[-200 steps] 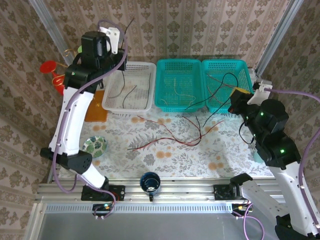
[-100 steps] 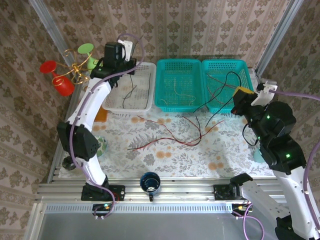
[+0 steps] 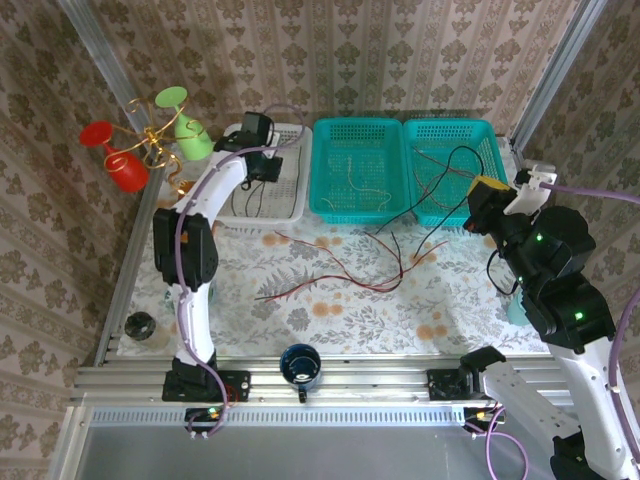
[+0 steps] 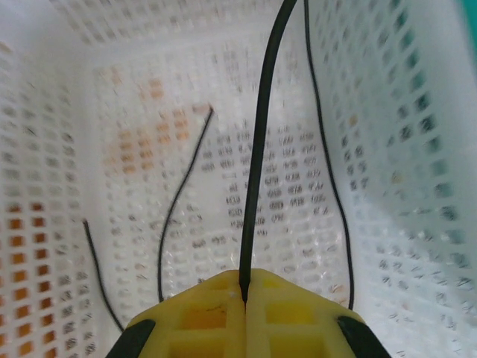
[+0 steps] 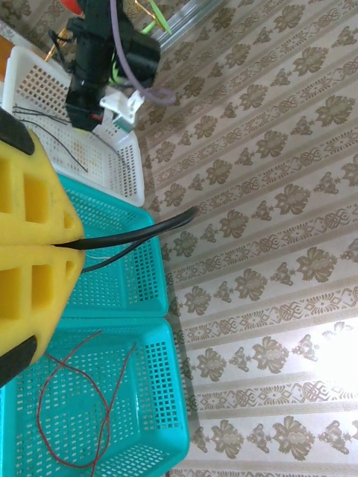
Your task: Untangle the cables
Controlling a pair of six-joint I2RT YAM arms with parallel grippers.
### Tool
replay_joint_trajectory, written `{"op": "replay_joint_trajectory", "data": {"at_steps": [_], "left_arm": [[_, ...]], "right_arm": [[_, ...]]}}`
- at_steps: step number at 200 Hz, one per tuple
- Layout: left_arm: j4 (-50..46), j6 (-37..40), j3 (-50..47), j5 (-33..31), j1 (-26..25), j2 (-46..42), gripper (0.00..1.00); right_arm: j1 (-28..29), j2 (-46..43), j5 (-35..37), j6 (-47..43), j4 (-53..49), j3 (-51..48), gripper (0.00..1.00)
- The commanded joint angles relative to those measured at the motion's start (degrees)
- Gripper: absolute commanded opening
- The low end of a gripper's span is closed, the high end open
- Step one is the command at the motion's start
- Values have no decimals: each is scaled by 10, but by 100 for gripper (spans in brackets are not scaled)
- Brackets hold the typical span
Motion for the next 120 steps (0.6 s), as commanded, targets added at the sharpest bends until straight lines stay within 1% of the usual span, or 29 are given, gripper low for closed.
{"op": "replay_joint_trajectory", "data": {"at_steps": [1, 39, 60, 66, 71, 75, 76, 78, 79, 82, 93, 108, 120], "left_arm": [[-71, -19, 40, 4, 11, 34, 0], [-84, -25, 62, 21, 17, 88, 0], [-83, -29, 64, 59, 18, 99, 0], [-84, -29, 66, 61, 18, 99, 8], [-84, -30, 66, 61, 19, 97, 18], [-83, -31, 67, 62, 19, 95, 24], [-83, -31, 67, 62, 19, 95, 27], [-83, -31, 67, 62, 19, 94, 29], [-83, -31, 67, 62, 19, 93, 32], [-82, -33, 68, 63, 19, 92, 36], [-87, -34, 77, 62, 19, 88, 49], [-103, -37, 94, 58, 19, 81, 58], [-109, -40, 103, 53, 17, 69, 60]], "right_arm": [[-2, -1, -7, -8, -9, 12, 0], [-3, -5, -6, -12, -27, 18, 0], [-3, -8, -10, -14, -46, 20, 0], [-2, -7, -11, -15, -48, 21, 0], [-2, -7, -12, -14, -50, 22, 0], [-3, -7, -13, -14, -51, 22, 0], [-2, -7, -13, -14, -51, 22, 0], [-3, -8, -13, -13, -51, 22, 0], [-3, -7, -14, -13, -51, 22, 0], [-2, -8, -14, -14, -50, 22, 0], [-2, -6, -16, -12, -46, 21, 0], [-2, 0, -23, -10, -40, 22, 0], [-2, 8, -31, -6, -34, 24, 0]]}}
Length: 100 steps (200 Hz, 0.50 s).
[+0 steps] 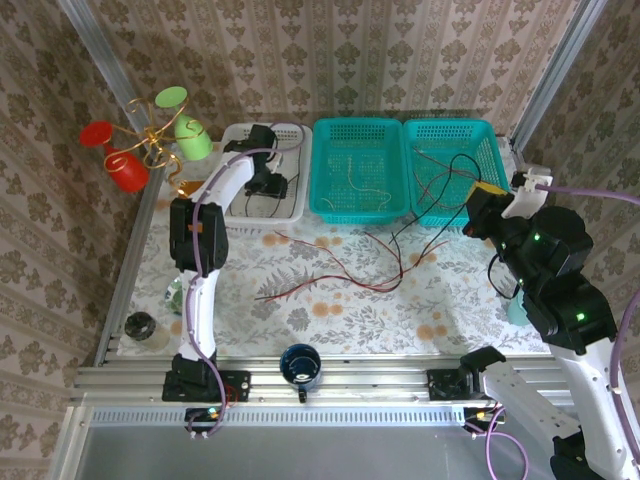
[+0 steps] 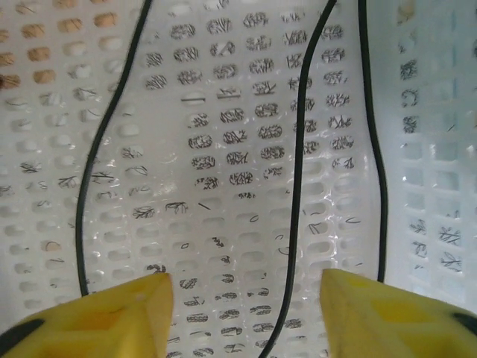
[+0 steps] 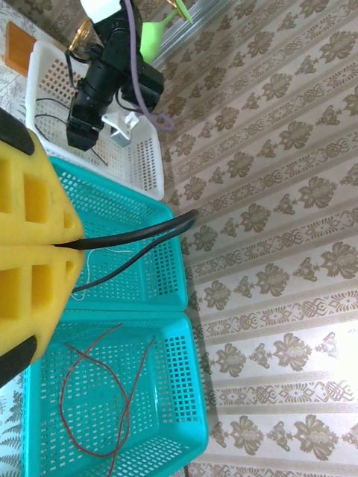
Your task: Untangle the cables
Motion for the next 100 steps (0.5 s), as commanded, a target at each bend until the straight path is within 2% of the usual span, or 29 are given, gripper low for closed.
{"op": "replay_joint_trajectory", "data": {"at_steps": [1, 43, 69, 100], "left_arm": [[-28, -12, 35, 3, 3, -29, 60], [-34, -18, 61, -9, -13, -104, 62], [-52, -13, 83, -4, -40, -150, 62], [-16, -10, 13, 2, -82, -239, 62]], "right_arm": [[-2, 8, -24, -1, 5, 19, 0], [-2, 63, -78, 32, 56, 26, 0], [8, 117, -108, 48, 95, 52, 0], [30, 185, -129, 52, 142, 91, 0]]}}
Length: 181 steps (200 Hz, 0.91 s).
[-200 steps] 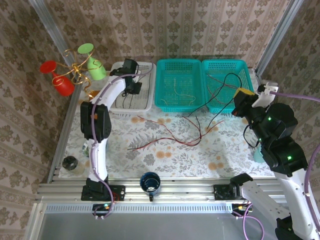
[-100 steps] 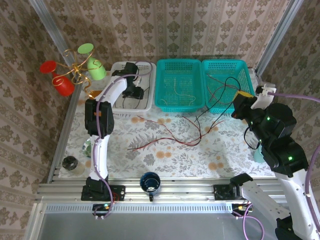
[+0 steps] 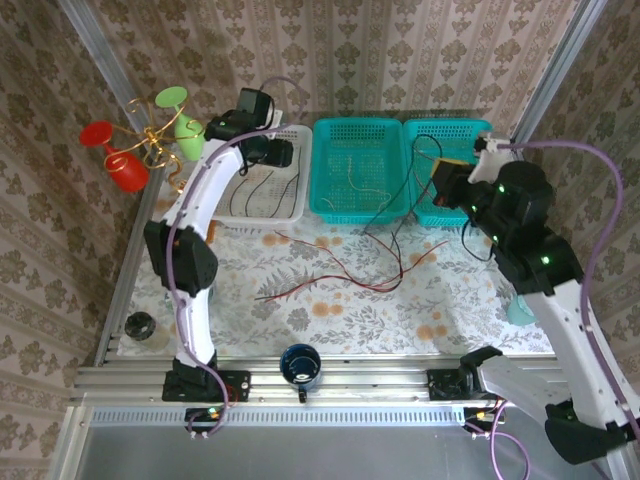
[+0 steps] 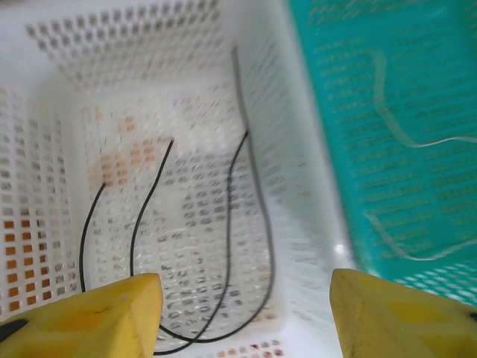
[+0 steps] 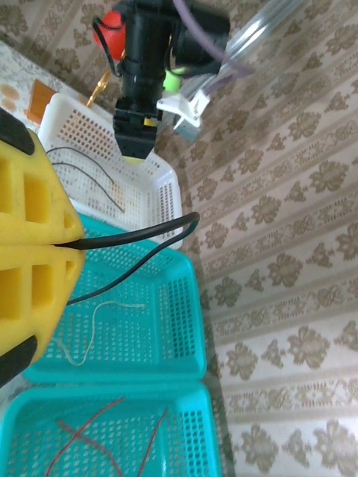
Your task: Untangle the cables
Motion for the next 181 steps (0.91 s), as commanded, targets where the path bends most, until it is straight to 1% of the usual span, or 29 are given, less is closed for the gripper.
{"op": "replay_joint_trajectory", "data": {"at_steps": [1, 5, 25, 45, 74, 98, 127, 162, 181], "left_arm": [[8, -1, -42, 5, -38, -74, 62], [12, -2, -54, 3, -51, -87, 62], [29, -22, -123, 8, -67, -150, 62], [49, -42, -201, 9, -74, -217, 62], [76, -72, -310, -8, -79, -314, 62], [83, -96, -377, -16, -78, -379, 63], [69, -112, -415, -15, -67, -427, 63], [56, -126, -436, -14, -64, -464, 63], [50, -130, -445, -15, -62, -476, 63]], "right_arm": [[17, 35, -40, 15, 67, 40, 0], [23, 43, -43, 16, 74, 45, 0], [47, 92, -55, 12, 94, 82, 0], [66, 144, -65, 9, 110, 124, 0], [85, 226, -78, 13, 144, 181, 0], [95, 310, -105, 41, 190, 226, 0], [114, 415, -116, 46, 195, 316, 0], [134, 556, -124, 53, 170, 442, 0], [143, 640, -125, 56, 145, 526, 0]]}}
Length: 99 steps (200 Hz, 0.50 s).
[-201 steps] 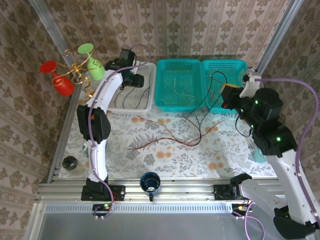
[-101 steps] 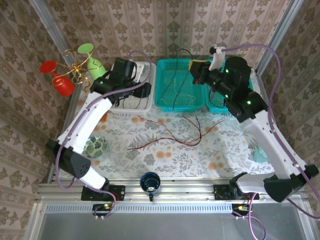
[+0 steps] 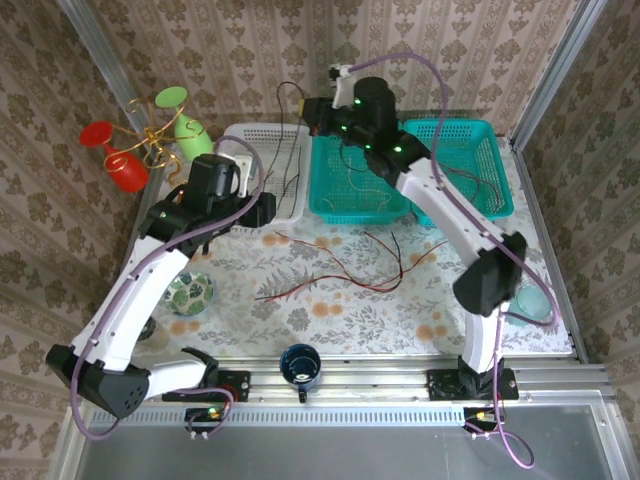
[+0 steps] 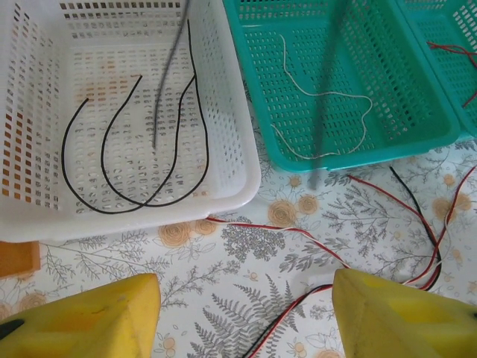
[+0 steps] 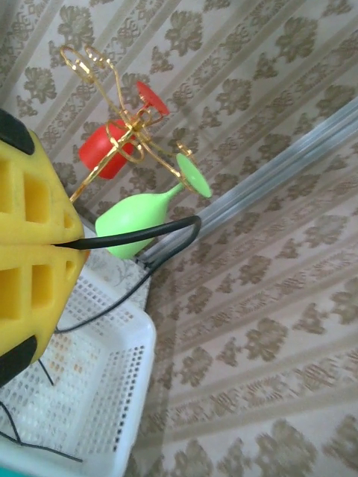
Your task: Untangle the cables
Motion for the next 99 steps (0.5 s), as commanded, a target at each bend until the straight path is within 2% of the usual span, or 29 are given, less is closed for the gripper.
{"op": "replay_joint_trajectory", "data": {"at_steps": [1, 28, 54, 99], "left_arm": [[-13, -21, -16, -6, 5, -17, 63], [-15, -24, -30, -6, 8, -34, 63], [-18, -24, -36, -6, 12, -41, 63], [-18, -26, -42, -2, 15, -43, 64]], "right_arm": [[11, 81, -16, 11, -20, 89, 0], [17, 218, -10, 6, -100, 244, 0], [17, 344, -22, 47, -168, 368, 0], [23, 401, -6, 41, -227, 356, 0]]}}
